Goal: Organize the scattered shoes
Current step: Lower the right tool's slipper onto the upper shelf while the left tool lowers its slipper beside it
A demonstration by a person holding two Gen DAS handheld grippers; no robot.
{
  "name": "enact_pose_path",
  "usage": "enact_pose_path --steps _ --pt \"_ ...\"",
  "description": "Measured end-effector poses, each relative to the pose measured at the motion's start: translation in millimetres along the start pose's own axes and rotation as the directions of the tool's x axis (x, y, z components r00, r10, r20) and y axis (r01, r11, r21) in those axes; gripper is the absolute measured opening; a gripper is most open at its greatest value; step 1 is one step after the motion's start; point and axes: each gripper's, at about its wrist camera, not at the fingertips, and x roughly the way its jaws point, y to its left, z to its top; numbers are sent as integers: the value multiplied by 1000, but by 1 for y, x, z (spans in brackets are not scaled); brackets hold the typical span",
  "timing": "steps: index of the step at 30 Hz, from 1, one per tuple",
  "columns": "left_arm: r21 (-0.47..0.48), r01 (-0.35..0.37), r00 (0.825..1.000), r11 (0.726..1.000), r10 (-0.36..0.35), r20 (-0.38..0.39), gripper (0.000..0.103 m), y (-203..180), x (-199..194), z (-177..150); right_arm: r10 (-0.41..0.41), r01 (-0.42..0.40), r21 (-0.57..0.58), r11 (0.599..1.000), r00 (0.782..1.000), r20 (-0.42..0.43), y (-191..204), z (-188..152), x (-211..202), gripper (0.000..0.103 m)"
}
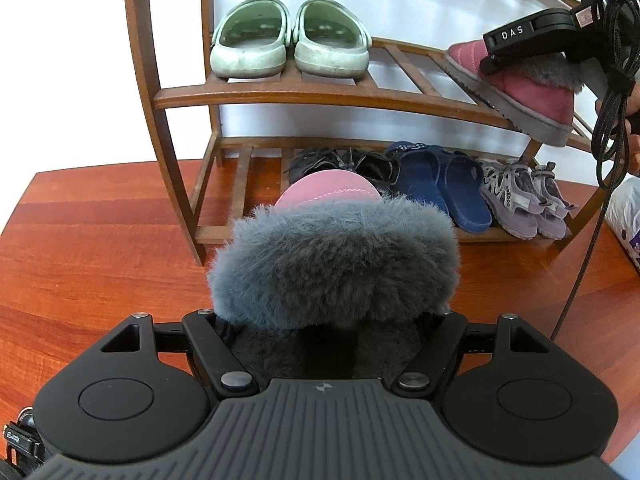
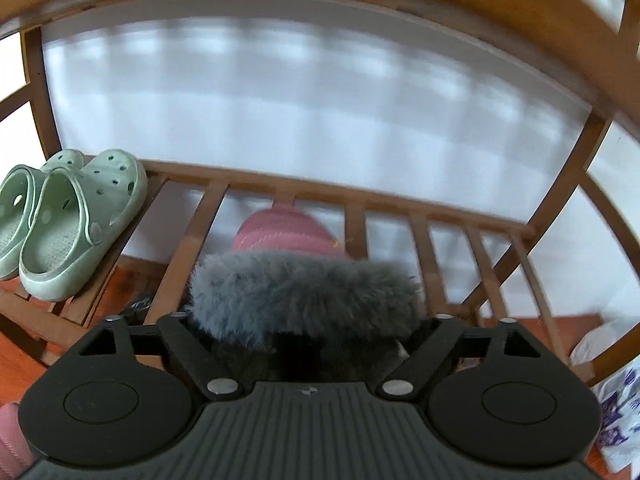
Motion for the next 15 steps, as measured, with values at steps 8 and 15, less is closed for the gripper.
enact_pose_path --steps 8,15 --pt "20 5 1000 1000 -5 10 75 -11 -5 7 51 -52 10 999 998 27 -6 -6 -23 96" --pt "41 19 999 999 -20 27 75 -26 -9 22 85 -88 32 996 993 84 -17 -29 -57 98"
